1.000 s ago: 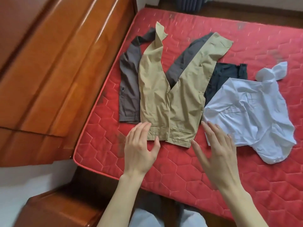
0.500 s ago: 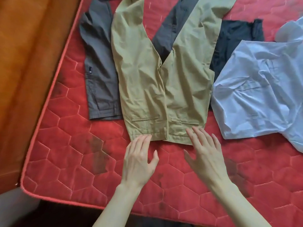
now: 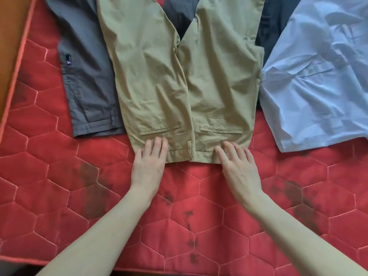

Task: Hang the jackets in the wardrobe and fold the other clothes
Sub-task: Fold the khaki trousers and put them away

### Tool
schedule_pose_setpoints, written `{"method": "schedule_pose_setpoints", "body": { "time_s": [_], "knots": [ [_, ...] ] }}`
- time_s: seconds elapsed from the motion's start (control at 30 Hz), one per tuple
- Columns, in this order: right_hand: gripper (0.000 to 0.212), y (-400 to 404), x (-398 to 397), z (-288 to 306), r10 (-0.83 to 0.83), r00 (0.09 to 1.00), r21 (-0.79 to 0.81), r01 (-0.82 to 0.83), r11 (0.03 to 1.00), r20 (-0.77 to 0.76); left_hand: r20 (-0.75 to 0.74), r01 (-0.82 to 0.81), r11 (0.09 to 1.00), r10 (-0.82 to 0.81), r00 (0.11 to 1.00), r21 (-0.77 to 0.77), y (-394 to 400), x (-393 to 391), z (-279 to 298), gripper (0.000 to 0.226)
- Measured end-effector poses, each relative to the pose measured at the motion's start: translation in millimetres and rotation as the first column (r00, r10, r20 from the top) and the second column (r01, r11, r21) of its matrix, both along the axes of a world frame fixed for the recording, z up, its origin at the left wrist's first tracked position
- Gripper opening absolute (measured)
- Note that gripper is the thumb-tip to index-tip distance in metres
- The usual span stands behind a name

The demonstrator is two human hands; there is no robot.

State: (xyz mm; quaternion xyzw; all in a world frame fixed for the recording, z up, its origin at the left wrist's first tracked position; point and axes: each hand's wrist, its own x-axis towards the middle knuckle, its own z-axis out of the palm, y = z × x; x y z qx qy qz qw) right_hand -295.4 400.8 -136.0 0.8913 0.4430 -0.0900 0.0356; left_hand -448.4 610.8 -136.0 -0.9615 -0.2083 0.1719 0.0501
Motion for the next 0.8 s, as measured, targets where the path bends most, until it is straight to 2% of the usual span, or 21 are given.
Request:
{"method": "schedule_pose_setpoints", "body": {
  "time_s": [0.13,0.27,0.37,0.5,0.57,0.63,0.8],
  "knots": [
    [0.038,18.4,12.3,10.7,-0.007,1.000,-0.047,0.006,0.999,-0.015,-0.043,0.008,0.999,-0.006,0.999,0.053,12.2,10.6,11.8,0.057],
    [0.031,16.7,34.1,35.6,-0.075,0.989,-0.059,0.068,0.996,-0.130,-0.024,-0.019,0.998,0.021,0.999,0.066,31.0,4.2,39.3,0.037],
    [0.029,2.5,50.5,75.0,-0.038,0.992,0.035,0.042,0.999,-0.121,0.023,0.009,0.998,-0.010,1.000,0.058,45.3,-11.1,75.0,0.031],
    [0.014,-9.6,73.1,160.1,0.098,0.990,0.195,-0.077,0.978,-0.102,0.118,0.037,0.999,-0.035,0.992,-0.017,56.4,-20.1,149.6,0.028],
    [0.008,-13.5,82.9,211.7,0.105,0.991,0.232,-0.083,0.969,-0.085,0.171,0.073,0.997,-0.069,0.983,-0.014,57.6,-16.4,196.6,0.023],
    [0.016,-18.3,91.6,262.3,0.099,0.991,0.279,-0.071,0.958,-0.086,0.247,0.096,0.995,-0.089,0.965,-0.019,56.4,-10.5,244.9,0.016],
    [0.032,-29.8,111.2,400.5,0.211,0.976,0.362,-0.179,0.915,-0.051,0.342,0.113,0.992,-0.091,0.935,-0.047,53.2,6.8,371.0,0.031]
  ]
}}
